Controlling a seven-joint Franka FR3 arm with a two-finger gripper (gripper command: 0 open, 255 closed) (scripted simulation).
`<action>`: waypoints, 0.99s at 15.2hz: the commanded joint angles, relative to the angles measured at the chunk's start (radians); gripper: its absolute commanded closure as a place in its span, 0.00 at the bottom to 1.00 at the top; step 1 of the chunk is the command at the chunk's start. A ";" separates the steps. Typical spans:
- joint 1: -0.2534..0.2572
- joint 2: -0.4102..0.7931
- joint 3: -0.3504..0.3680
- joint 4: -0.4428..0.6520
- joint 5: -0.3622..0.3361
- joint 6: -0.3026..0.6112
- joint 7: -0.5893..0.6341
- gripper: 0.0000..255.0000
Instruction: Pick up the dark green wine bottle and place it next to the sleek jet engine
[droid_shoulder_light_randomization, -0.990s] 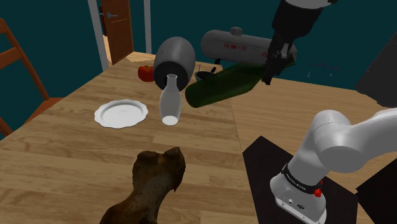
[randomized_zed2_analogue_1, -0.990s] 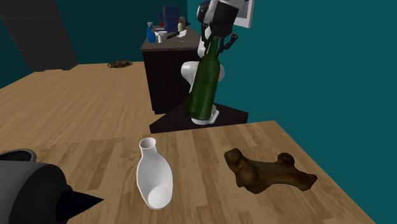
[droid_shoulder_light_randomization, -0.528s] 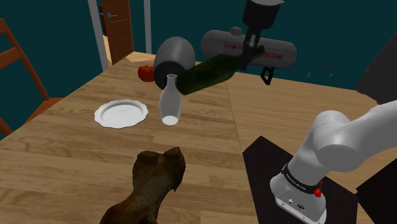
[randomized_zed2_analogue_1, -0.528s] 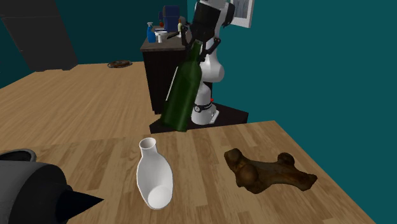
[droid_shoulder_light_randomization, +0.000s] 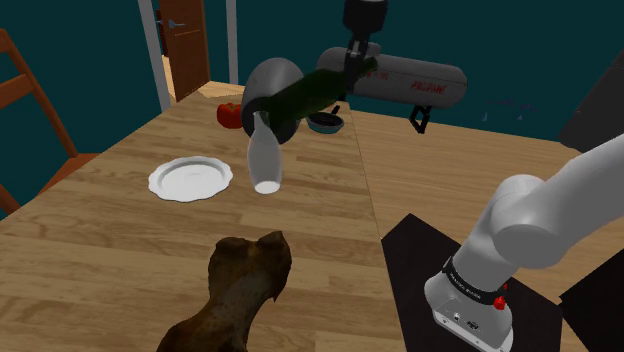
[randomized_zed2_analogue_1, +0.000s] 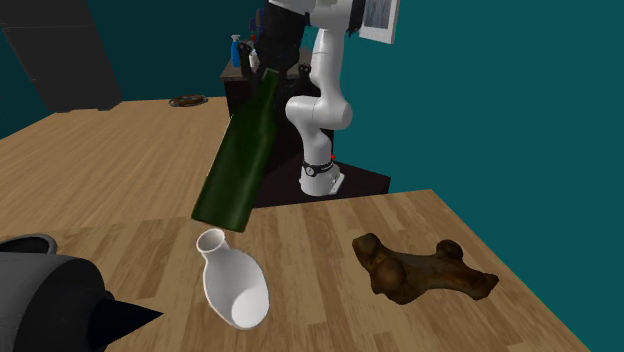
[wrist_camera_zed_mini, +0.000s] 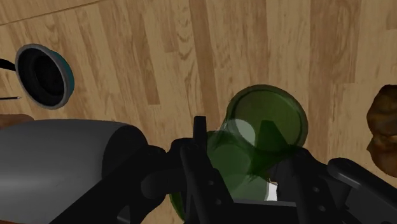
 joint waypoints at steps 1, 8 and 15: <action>-0.017 0.067 -0.014 0.062 -0.019 0.010 -0.023 1.00; -0.059 0.303 -0.045 0.289 -0.072 0.032 -0.081 1.00; -0.075 0.413 -0.059 0.357 -0.092 0.079 -0.097 1.00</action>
